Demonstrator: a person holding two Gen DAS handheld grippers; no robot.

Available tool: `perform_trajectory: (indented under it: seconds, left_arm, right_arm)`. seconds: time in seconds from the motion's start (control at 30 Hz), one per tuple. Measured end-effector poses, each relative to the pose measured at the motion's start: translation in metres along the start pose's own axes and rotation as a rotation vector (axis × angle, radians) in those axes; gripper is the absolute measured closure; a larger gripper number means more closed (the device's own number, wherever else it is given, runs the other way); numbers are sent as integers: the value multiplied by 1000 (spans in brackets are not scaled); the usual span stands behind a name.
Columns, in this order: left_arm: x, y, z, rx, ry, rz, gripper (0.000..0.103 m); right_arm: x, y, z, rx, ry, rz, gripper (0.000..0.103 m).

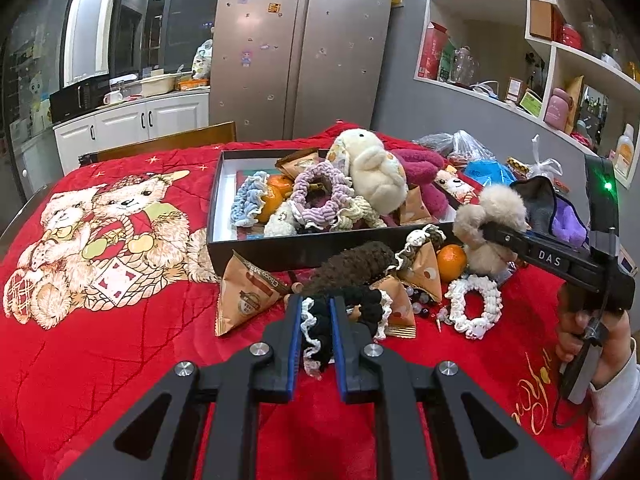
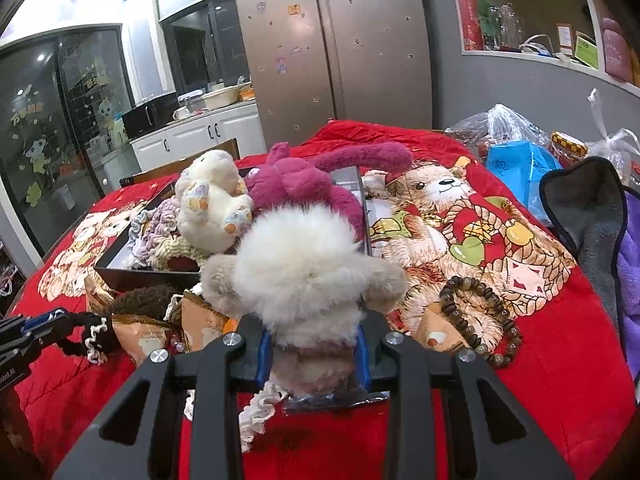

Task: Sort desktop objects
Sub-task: 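Lift the scrunchie with left gripper while right gripper lifts the plush toward the box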

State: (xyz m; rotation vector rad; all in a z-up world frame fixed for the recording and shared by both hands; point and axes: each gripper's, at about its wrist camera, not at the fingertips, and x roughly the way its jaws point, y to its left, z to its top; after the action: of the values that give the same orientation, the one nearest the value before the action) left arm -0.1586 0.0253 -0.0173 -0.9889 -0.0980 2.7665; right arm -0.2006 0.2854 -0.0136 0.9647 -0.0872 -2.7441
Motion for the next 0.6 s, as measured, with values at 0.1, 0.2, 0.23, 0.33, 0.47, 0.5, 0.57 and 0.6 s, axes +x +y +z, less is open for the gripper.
perform_trajectory:
  seconds: [0.1, 0.2, 0.23, 0.33, 0.47, 0.5, 0.57, 0.6]
  left_arm:
    - [2, 1, -1, -5, 8, -1, 89]
    - [2, 2, -1, -5, 7, 0, 89]
    - [2, 1, -1, -4, 6, 1, 89]
    - [1, 2, 0, -4, -1, 2, 89]
    - [-6, 6, 5, -15, -24, 6, 89]
    - [-8, 7, 7, -21, -31, 0, 89]
    - [-12, 10, 13, -31, -52, 5, 89]
    - [-13, 11, 16, -33, -57, 12, 89]
  right_arm:
    - [0, 2, 0, -3, 1, 1, 70]
    - [0, 2, 0, -7, -1, 5, 70]
    - [0, 2, 0, -8, -2, 10, 70]
    - [-2, 4, 0, -9, -8, 21, 70]
    - [-11, 11, 4, -27, -41, 30, 70]
    - [-16, 12, 6, -22, -57, 33, 70]
    - [-22, 12, 11, -1, -76, 44, 70]
    - [-25, 12, 15, 10, -86, 49, 70]
